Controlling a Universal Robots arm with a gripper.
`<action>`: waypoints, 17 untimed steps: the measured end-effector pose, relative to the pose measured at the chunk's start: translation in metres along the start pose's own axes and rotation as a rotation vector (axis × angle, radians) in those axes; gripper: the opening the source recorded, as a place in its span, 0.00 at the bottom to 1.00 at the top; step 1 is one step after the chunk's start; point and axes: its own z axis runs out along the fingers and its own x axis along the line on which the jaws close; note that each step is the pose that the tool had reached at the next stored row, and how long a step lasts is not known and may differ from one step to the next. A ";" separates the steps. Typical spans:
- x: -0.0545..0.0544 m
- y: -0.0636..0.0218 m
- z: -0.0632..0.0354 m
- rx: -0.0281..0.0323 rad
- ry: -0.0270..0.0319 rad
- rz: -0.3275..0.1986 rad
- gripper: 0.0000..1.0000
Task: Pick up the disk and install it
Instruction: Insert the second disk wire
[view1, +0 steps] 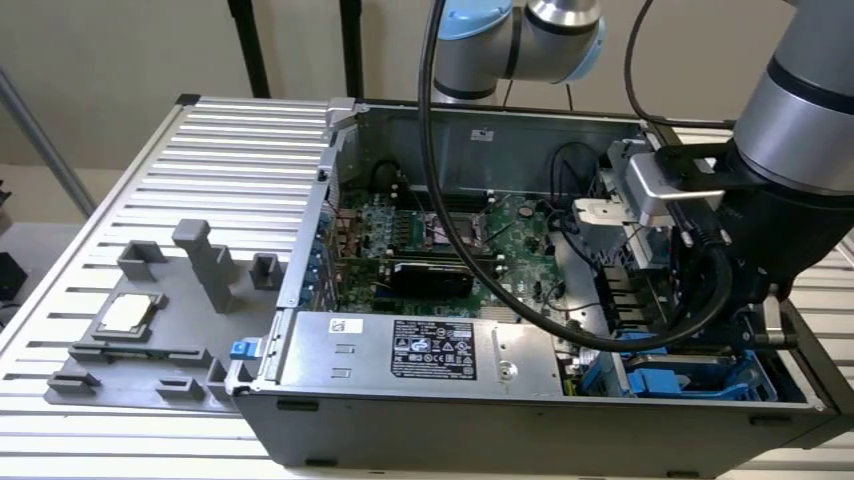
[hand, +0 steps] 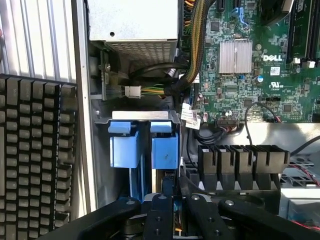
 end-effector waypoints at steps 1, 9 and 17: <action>0.000 0.0000 0.0001 0.0000 -0.0001 0.000 0.00; 0.000 0.0002 -0.0046 0.0000 -0.0006 0.000 1.00; 0.001 0.0114 -0.0107 0.0023 -0.0005 0.000 1.00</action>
